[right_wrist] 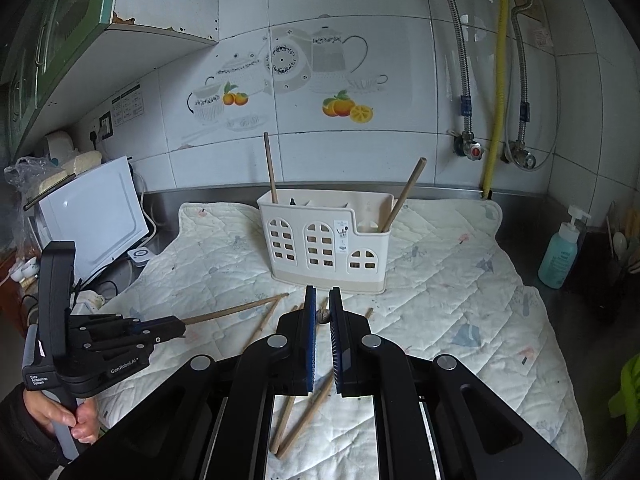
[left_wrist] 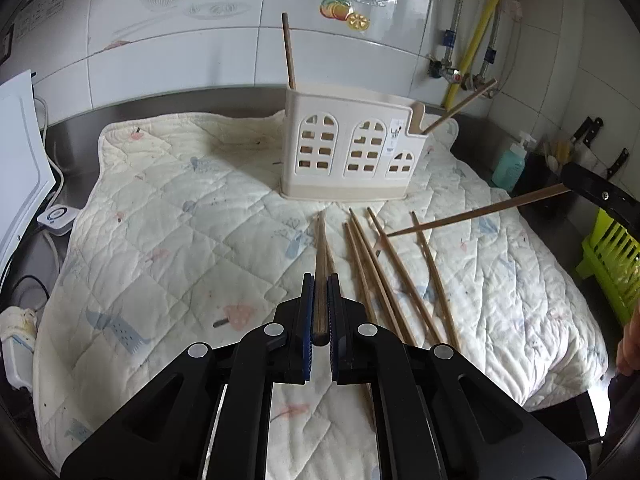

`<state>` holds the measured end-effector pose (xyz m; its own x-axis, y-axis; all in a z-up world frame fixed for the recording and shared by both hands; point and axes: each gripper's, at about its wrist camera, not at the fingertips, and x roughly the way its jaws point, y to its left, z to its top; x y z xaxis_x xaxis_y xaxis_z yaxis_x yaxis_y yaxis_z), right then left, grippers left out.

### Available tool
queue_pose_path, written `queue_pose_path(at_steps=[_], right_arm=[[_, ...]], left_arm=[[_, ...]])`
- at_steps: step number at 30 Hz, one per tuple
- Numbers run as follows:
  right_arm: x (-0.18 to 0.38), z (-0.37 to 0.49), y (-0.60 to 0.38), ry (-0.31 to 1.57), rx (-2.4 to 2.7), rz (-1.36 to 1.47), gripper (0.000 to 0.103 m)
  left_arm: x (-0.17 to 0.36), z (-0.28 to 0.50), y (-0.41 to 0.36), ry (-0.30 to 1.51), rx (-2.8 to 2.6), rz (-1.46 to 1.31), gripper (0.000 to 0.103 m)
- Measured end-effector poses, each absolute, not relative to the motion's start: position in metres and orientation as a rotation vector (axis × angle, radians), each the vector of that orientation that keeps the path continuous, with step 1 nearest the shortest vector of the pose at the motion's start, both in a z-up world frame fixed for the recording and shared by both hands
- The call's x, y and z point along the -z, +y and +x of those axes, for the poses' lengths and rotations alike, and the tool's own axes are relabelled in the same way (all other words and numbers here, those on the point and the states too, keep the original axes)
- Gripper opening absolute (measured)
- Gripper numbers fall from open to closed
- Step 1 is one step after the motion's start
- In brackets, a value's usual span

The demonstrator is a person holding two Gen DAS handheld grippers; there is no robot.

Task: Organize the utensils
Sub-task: 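Lift both held chopsticks upright and carry them toward the beige holder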

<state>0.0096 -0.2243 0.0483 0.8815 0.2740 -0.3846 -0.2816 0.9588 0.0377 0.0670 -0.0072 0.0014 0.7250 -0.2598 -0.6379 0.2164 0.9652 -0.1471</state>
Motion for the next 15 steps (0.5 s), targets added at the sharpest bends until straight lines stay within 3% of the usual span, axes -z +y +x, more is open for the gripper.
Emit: queue_pose_path(at_steps=[15], right_arm=[[-0.118, 0.031, -0.235, 0.321, -0.34, -0.02, 0.007]], left_arm=[[-0.076, 0.101, -0.011, 0.595, 0.296, -0.015, 0.005]])
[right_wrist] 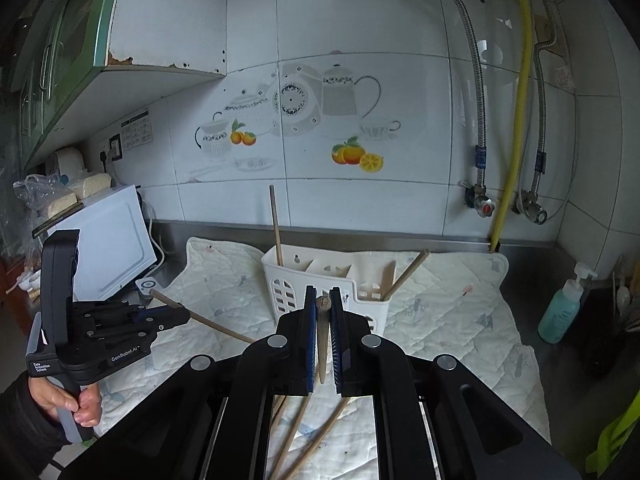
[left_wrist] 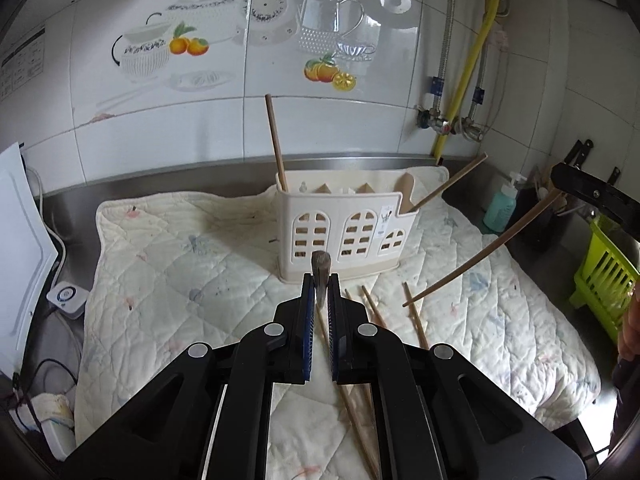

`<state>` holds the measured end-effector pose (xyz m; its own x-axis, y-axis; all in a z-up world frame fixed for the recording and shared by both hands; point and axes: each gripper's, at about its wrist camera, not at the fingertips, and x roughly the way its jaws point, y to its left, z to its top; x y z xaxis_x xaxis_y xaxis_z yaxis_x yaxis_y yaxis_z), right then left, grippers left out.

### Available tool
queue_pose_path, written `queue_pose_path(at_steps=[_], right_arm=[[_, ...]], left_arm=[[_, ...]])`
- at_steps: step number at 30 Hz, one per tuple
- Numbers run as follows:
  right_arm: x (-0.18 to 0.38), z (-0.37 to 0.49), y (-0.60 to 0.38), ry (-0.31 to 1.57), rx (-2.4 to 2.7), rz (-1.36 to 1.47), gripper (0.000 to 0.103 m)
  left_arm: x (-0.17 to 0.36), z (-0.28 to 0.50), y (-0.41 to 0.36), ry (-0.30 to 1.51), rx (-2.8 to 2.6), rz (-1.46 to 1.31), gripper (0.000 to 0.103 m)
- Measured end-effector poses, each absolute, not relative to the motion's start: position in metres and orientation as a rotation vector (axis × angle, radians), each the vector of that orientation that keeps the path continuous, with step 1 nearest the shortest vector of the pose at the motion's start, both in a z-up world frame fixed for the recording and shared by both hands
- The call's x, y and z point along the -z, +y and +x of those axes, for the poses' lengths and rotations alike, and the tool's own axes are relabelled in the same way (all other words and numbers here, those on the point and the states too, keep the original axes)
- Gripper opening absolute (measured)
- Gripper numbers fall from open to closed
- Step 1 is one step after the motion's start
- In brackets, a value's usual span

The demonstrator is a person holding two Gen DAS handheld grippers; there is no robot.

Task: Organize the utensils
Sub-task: 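Lift both held chopsticks upright and carry them toward the beige holder, then lower both chopsticks into the holder and open both grippers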

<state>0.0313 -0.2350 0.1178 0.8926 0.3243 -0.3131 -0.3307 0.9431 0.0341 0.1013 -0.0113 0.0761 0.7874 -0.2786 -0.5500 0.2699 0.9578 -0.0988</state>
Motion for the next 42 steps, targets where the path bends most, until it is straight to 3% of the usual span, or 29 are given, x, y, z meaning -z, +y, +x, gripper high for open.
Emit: queue_pose_path(at_steps=[13, 23, 42], right_arm=[[-0.177, 0.048, -0.244, 0.19, -0.263, 0.006, 0.007], [-0.191, 0.087, -0.239, 0.165, -0.185, -0.024, 0.007], [-0.149, 0.143, -0.23, 0.326, -0.183, -0.056, 0.007]], left_arm=[[-0.167, 0.123, -0.025, 0.411, 0.301, 0.006, 0.005], [-0.221, 0.154, -0.034, 0.27, 0.252, 0.019, 0.005], [-0.154, 0.238, -0.034, 0.452, 0.218, -0.027, 0.006]])
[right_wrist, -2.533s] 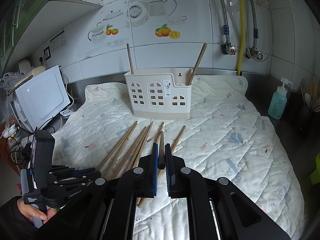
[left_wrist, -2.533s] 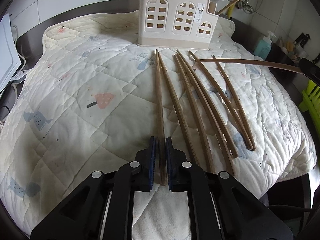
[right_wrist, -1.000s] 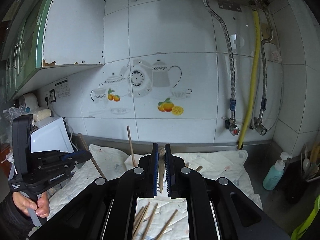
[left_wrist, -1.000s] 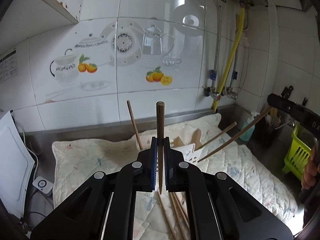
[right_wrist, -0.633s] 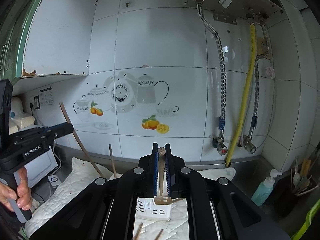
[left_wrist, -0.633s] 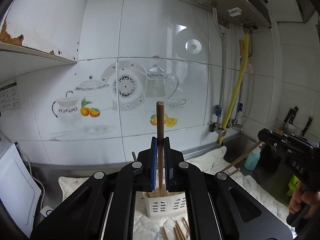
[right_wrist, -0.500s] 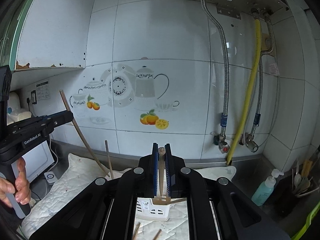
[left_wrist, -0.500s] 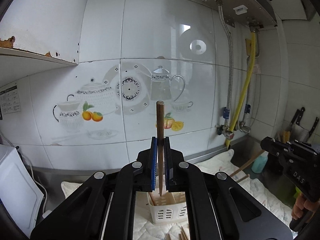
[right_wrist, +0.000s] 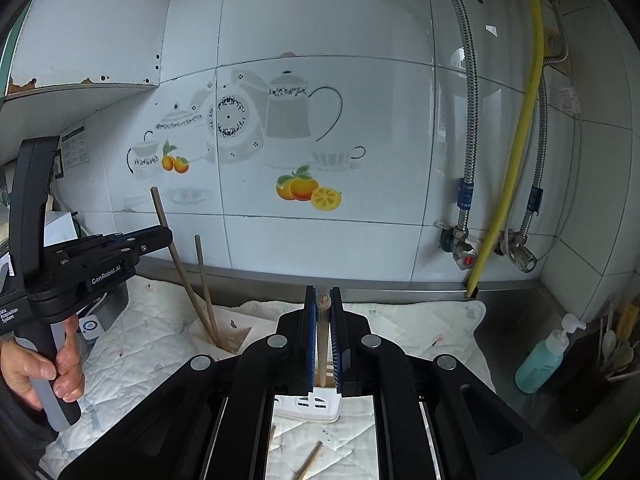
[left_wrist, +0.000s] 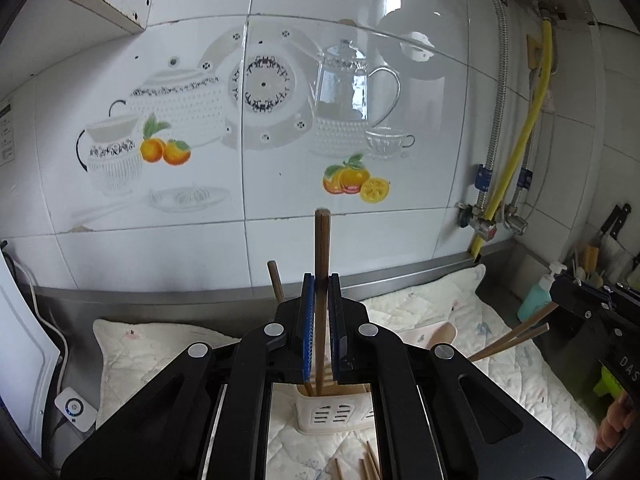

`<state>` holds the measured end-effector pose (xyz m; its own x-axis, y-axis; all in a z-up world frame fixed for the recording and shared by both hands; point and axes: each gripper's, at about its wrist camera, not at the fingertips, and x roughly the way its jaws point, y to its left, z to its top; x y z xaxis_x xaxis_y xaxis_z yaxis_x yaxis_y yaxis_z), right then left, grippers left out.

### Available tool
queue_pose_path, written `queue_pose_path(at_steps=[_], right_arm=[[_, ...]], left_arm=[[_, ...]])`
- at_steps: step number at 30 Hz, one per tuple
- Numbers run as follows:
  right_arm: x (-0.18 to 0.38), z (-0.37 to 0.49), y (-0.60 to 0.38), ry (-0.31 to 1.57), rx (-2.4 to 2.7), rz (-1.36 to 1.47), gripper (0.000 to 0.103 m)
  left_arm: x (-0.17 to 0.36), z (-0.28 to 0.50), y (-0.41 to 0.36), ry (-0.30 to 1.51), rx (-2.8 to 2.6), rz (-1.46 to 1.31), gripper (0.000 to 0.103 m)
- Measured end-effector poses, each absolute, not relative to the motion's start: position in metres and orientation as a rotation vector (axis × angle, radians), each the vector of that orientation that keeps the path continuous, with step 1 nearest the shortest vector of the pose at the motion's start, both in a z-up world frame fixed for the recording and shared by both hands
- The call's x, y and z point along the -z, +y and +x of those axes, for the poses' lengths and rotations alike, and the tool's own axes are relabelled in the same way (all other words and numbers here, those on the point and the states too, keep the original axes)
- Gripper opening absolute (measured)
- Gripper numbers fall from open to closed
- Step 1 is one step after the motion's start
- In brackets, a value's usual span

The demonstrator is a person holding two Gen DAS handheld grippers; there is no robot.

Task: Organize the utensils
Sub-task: 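Lower both chopsticks into the holder and open both grippers, then withdraw both open grippers back over the chopsticks on the mat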

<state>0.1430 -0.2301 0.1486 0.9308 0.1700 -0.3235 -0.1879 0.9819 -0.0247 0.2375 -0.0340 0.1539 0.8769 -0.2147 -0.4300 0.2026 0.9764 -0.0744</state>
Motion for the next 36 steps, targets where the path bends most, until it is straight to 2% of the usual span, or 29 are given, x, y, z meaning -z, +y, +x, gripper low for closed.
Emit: queue_pose_path(at_steps=[5, 9, 13, 20, 22, 26, 28, 36], right_arm=[[-0.147, 0.141, -0.23, 0.323, -0.182, -0.047, 0.009], [-0.151, 0.131, -0.228, 0.3, -0.177, -0.064, 0.021], [-0.153, 0.112, -0.227, 0.283, -0.186, -0.071, 0.022], [-0.139, 0.072, -0.231, 0.281, -0.206, -0.066, 0.028], [-0.132, 0.06, -0.232, 0.287, -0.211, -0.06, 0.028], [-0.111, 0.038, -0.235, 0.316, -0.225, -0.039, 0.029], [-0.099, 0.027, -0.234, 0.326, -0.216, -0.046, 0.029], [-0.035, -0.003, -0.232, 0.419, -0.205, -0.003, 0.029]], left_arm=[[-0.148, 0.238, -0.032, 0.471, 0.212, -0.036, 0.008], [-0.151, 0.231, -0.031, 0.472, 0.218, -0.038, 0.011], [-0.156, 0.214, -0.029, 0.46, 0.213, -0.031, 0.02], [-0.149, 0.172, -0.026, 0.474, 0.209, 0.0, 0.026], [-0.145, 0.157, -0.023, 0.469, 0.202, 0.002, 0.041], [-0.131, 0.129, -0.018, 0.477, 0.2, 0.004, 0.042], [-0.121, 0.114, -0.016, 0.484, 0.191, 0.002, 0.064], [-0.074, 0.07, -0.006, 0.546, 0.162, -0.025, 0.081]])
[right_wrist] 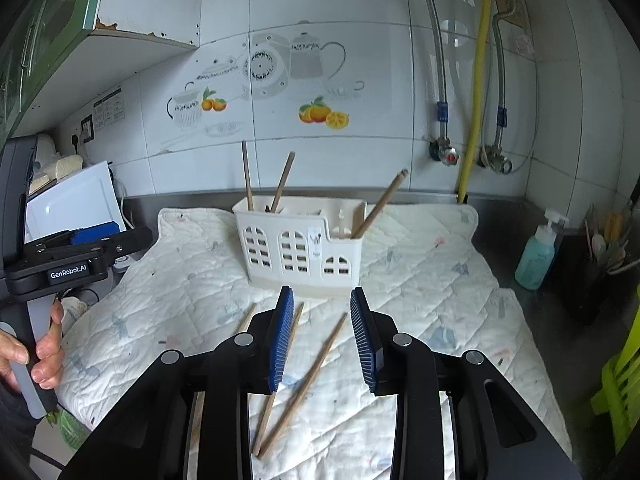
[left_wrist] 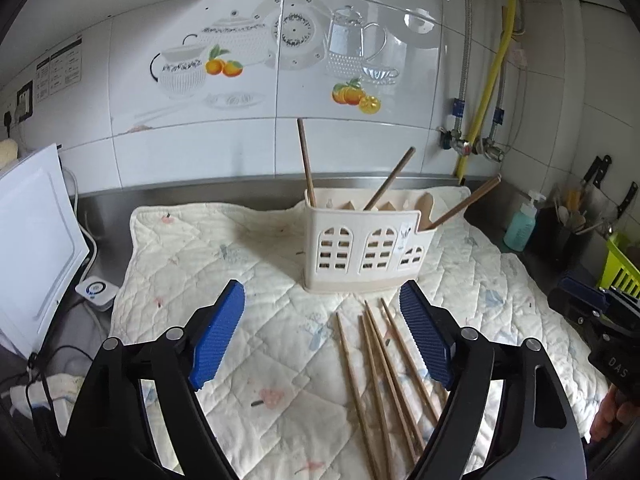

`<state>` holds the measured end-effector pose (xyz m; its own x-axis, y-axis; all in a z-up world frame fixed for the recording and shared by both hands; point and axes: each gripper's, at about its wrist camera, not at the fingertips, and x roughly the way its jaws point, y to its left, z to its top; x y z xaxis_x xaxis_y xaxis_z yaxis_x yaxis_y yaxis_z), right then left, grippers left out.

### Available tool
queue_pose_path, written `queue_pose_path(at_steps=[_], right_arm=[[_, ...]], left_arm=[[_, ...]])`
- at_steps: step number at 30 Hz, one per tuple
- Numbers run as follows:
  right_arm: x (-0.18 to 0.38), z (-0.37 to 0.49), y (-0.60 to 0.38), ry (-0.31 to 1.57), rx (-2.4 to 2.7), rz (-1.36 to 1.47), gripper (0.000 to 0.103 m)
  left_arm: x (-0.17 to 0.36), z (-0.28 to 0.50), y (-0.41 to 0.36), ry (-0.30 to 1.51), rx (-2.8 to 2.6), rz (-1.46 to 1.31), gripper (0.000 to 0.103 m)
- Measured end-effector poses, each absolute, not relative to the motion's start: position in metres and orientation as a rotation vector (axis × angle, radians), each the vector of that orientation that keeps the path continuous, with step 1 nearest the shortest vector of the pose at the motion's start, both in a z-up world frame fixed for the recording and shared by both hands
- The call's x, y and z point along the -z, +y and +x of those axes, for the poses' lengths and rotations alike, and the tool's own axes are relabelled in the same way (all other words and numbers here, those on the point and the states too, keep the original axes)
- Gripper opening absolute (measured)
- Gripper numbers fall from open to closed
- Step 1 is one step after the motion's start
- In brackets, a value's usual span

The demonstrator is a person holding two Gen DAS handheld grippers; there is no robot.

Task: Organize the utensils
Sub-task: 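Withdraw both open grippers back over the chopsticks on the mat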

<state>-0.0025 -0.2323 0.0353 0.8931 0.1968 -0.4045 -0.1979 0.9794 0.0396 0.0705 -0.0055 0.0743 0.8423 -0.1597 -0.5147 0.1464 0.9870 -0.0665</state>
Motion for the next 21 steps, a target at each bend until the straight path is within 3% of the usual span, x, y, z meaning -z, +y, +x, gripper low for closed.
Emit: queue_pose_path(at_steps=[10, 21], right_arm=[[0.038, -0.001, -0.221, 0.594, -0.223, 0.065, 0.029], [0.084, 0.014, -0.203, 0.716, -0.225, 0.11, 0.017]], left_arm=[[-0.039, 0.042, 0.001, 0.591, 0.076, 0.008, 0.096], [-0.016, 0.042, 0.011, 0.636, 0.033, -0.012, 0.098]])
